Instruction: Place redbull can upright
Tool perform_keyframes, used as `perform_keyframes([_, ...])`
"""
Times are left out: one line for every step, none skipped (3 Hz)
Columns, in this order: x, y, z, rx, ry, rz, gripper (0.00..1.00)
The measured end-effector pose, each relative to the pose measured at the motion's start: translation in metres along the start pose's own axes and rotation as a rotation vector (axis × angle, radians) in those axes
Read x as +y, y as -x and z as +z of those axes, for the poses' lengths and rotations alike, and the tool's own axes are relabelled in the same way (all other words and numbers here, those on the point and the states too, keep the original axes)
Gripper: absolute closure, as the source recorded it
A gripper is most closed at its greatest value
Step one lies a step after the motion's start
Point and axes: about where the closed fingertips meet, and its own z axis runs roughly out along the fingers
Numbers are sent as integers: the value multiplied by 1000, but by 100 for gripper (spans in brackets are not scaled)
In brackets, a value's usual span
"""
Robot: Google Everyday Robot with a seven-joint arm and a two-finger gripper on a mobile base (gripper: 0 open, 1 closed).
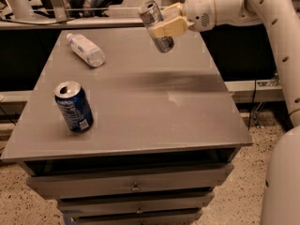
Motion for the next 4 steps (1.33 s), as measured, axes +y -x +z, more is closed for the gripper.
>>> perform_keyframes([4, -1, -14, -148, -11, 53, 100])
perform_keyframes([6, 2, -16, -163, -11, 57, 100])
perform_keyframes([12, -6, -9, -236, 1, 73, 100])
perform_keyframes([22, -26, -6, -314, -16, 99, 100])
